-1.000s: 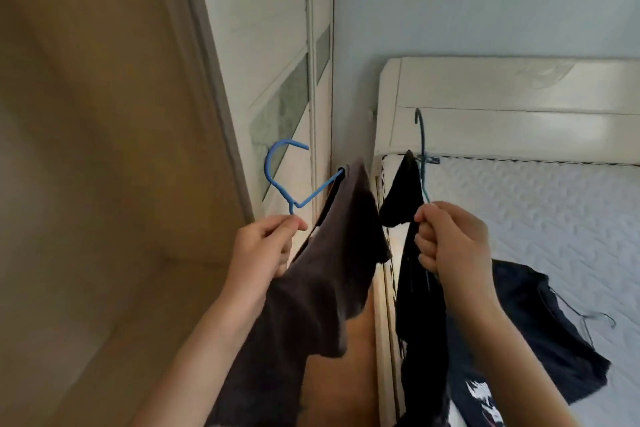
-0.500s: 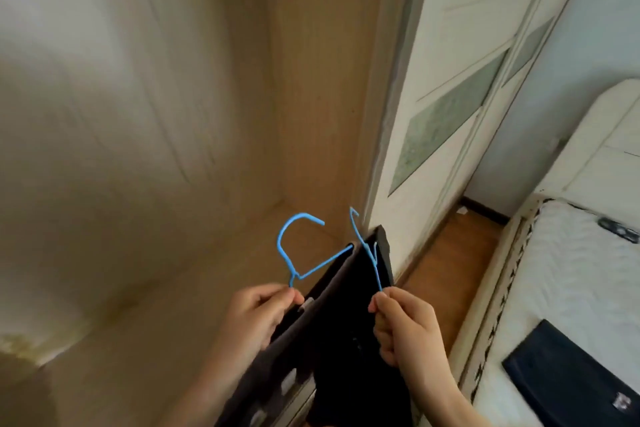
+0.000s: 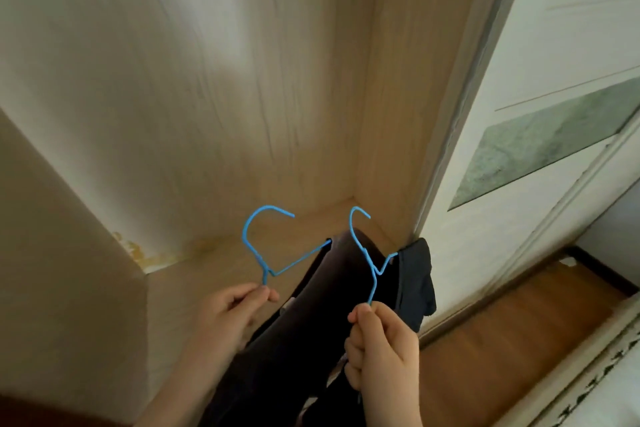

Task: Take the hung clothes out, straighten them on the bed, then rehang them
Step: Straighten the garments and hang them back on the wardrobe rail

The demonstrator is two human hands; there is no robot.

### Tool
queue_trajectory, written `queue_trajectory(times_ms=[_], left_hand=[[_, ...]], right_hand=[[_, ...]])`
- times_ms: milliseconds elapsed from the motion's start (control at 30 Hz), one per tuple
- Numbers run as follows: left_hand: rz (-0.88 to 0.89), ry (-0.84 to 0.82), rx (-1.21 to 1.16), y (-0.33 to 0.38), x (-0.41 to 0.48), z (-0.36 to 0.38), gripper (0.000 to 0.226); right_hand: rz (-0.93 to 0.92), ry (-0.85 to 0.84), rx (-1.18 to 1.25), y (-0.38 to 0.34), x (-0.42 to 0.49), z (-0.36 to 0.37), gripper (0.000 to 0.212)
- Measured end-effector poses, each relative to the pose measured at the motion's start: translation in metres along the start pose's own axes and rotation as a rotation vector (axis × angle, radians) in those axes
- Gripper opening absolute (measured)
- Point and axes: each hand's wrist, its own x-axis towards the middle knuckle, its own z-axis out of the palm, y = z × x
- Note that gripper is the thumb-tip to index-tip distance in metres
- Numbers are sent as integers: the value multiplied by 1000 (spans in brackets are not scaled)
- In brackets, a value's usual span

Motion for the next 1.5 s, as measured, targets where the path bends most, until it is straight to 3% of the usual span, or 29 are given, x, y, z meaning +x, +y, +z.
queue_trajectory(times_ms=[333, 633, 900, 1233, 1500], left_hand=[[35, 208, -291, 40, -11, -21, 22], [311, 106, -402, 158, 46, -24, 24], [575, -77, -407, 283, 98, -17, 27], [711, -128, -349, 378, 175, 8, 29], [620, -136, -372, 426, 232, 41, 33]], right_hand=[[-76, -249, 29, -25, 2, 52, 29], [-391, -362, -7, -142, 74, 109, 28], [-650, -321, 10, -263, 111, 158, 29], [-729, -272, 47, -345, 171, 201, 34], [-681, -188, 16, -393, 224, 228, 35]])
